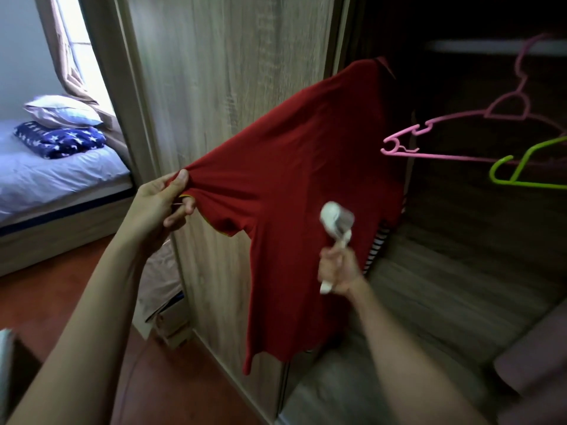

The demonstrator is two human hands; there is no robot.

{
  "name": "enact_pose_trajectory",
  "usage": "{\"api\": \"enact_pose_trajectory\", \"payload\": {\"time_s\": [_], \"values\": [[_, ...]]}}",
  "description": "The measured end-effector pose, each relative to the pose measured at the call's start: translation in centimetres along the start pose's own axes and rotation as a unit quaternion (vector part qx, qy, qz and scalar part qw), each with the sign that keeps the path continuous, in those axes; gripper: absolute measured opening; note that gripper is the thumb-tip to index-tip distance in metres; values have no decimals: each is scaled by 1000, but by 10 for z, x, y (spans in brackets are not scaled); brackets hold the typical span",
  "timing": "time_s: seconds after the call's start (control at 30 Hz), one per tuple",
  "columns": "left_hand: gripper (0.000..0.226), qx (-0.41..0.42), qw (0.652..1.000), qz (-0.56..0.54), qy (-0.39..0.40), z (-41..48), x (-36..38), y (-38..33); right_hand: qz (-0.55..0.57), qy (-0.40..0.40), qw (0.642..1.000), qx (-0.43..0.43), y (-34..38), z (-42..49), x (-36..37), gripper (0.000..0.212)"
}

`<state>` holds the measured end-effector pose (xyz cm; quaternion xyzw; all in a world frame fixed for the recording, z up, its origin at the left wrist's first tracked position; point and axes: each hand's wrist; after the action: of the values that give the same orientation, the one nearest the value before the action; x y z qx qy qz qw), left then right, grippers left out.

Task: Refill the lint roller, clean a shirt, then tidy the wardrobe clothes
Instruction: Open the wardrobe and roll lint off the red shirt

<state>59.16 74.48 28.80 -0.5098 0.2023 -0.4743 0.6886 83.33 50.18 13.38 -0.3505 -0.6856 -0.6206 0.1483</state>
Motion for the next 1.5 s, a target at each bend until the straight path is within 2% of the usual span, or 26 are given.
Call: {"api": "enact_pose_trajectory", "payload": {"time_s": [0.07, 0.13, 0.23, 0.37, 0.4, 0.47, 0.53, 0.6, 0.63, 0.7, 0.8, 0.87, 1.07, 1.2, 1.27, 1.43, 1.5], "values": [[32, -4, 1000, 0, -1, 1, 1, 1, 31, -6, 998, 47, -61, -8, -11, 40], [33, -9, 1000, -6, -4, 2, 3, 1, 29, 16, 997, 65, -90, -18, -5, 42], [34, -14, 1000, -18, 2, 1, 4, 1, -29, 8, 999, 32, -53, -18, 25, 37], [33, -5, 1000, -9, 1, -2, 3, 1, -121, -23, 988, -90, 30, -10, 86, 36], [33, -2, 1000, -9, 0, -3, 2, 1, -142, -58, 983, -106, 31, -8, 90, 37], [31, 0, 1000, -12, 4, -4, 2, 0, -199, -177, 957, -110, 4, -9, 82, 34], [31, 2, 1000, -2, 6, -5, 2, -2, -259, -293, 918, -66, -51, -13, 59, 38], [30, 11, 1000, 8, 7, -6, 1, -3, -324, -351, 878, -8, -92, -15, 52, 45], [29, 15, 1000, 9, 7, -6, 1, -3, -347, -374, 860, -9, -94, -11, 57, 46], [27, 21, 1000, 14, 8, -6, 0, -2, -379, -404, 830, -66, -64, 5, 82, 45], [26, 34, 999, 24, 11, -5, -1, -1, -401, -396, 811, -156, 4, 20, 145, 43], [24, 37, 999, 30, 7, -4, -2, -2, -407, -399, 802, -178, 16, 23, 159, 42], [24, 35, 999, 38, 1, -5, -2, -4, -383, -456, 798, -90, -55, 5, 119, 47], [23, 38, 999, 24, 10, -2, 0, -2, -421, -441, 769, -193, 13, 20, 176, 46], [23, 41, 999, 20, 8, 1, 1, -1, -415, -423, 772, -228, 37, 25, 197, 46], [24, 41, 999, 25, 13, 4, -2, 3, -366, -459, 797, -141, -20, 15, 151, 51], [24, 39, 999, 26, 15, 3, -3, 4, -359, -463, 799, -135, -23, 13, 149, 49]]}}
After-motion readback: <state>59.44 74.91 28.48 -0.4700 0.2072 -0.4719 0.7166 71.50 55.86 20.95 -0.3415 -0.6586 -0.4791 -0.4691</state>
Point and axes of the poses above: each hand's wrist, its own z-axis towards the middle knuckle, its own x-axis out of the palm, y = z × x, and after that the axes turned 8 degrees about x, right-handed
